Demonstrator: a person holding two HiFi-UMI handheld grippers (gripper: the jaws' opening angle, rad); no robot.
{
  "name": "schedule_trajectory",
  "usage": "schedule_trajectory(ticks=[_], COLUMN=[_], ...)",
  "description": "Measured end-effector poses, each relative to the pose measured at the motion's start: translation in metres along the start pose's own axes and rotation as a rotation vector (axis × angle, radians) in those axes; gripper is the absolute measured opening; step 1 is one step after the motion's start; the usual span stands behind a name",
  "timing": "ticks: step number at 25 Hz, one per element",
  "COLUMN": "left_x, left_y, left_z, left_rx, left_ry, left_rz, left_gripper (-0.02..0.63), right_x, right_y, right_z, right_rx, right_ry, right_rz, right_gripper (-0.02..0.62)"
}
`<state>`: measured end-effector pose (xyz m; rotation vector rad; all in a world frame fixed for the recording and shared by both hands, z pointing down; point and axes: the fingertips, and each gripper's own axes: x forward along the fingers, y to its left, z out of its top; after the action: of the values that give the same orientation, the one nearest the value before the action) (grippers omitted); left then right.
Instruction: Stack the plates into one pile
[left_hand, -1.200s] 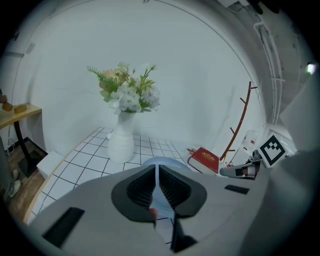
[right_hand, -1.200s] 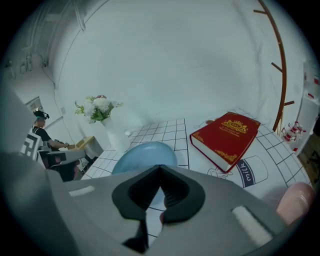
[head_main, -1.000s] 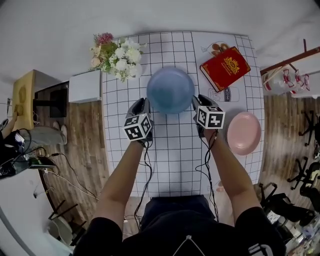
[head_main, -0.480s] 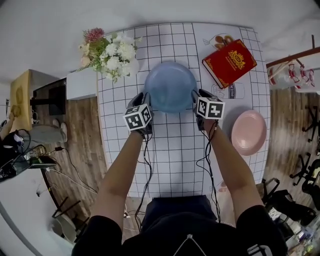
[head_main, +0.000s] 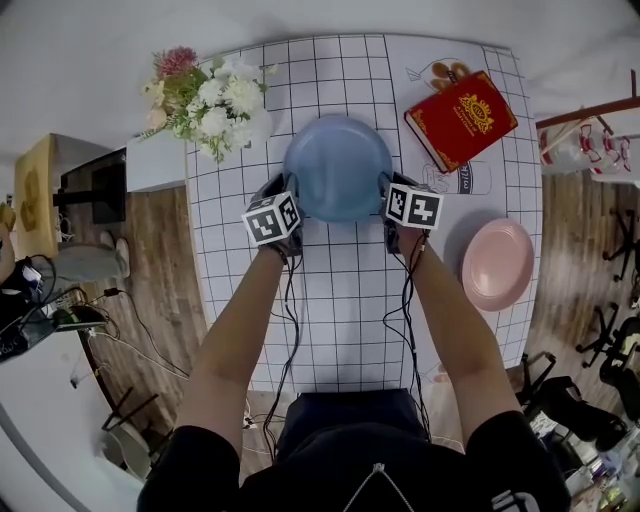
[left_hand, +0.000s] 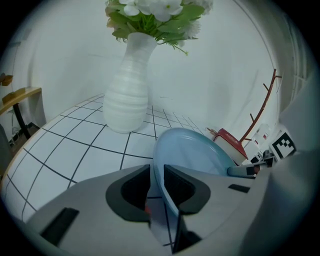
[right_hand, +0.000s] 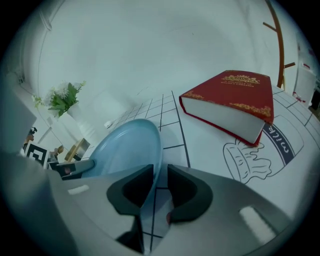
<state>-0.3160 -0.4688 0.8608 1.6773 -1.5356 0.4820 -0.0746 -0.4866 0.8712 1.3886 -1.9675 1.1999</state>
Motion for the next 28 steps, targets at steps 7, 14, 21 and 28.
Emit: schedule_trajectory(ticks=[7, 14, 21, 28], left_x=[0.003, -0.018, -0.066, -0.116], left_y=[0.000, -0.007, -0.012, -0.020], left_z=[0.000, -0.002, 0.009, 0.024], left_rx=[-0.002, -0.042, -0.141, -0.207], left_ry=[0.024, 0.001, -0.060, -0.117], left_rz=[0.006, -0.013, -0.013, -0.058], left_gripper=[0.032, 0.029, 0.017, 0.011], right_x=[0.000, -0.023, -0.060, -0.107], right_y=[0.002, 0.010, 0.032, 0.057], right_z=[-0.001, 0.005, 0.013, 0.022], right_rx=[0.052, 0.071, 0.103, 0.140], right_ry=[0.001, -0.039, -0.094, -0.149], right_rz=[0.002, 0.017, 0.061, 0.105], right_gripper=[0.043, 0.032, 0.025, 0.018])
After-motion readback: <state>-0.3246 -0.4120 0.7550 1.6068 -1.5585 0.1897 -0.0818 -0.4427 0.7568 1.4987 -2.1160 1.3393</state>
